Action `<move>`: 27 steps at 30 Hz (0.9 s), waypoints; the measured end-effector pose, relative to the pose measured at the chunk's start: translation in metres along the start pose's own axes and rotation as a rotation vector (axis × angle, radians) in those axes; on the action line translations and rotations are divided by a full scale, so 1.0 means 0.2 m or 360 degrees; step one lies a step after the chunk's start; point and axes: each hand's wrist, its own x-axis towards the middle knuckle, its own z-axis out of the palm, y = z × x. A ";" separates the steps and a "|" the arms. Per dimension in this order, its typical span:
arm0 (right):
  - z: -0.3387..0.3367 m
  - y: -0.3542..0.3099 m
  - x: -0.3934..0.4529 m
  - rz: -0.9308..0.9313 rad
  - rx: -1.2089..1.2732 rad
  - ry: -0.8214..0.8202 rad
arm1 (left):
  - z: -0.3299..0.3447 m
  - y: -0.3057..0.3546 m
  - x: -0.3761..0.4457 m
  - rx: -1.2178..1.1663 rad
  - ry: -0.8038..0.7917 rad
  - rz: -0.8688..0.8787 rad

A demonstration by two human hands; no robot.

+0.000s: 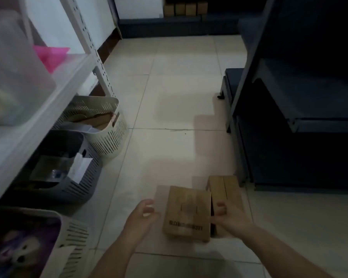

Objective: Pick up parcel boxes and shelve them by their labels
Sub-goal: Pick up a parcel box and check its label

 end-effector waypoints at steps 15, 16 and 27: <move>0.32 0.35 0.53 -0.0031 0.0294 -0.0239 | 0.33 -0.33 0.39 -0.0030 -0.0310 0.0094; 0.33 0.37 0.53 -0.0044 0.0405 -0.0255 | 0.33 -0.33 0.38 -0.0041 -0.0334 0.0103; 0.46 0.43 0.59 -0.0349 0.1140 -0.0487 | 0.33 -0.47 0.45 -0.0357 -0.0334 0.0161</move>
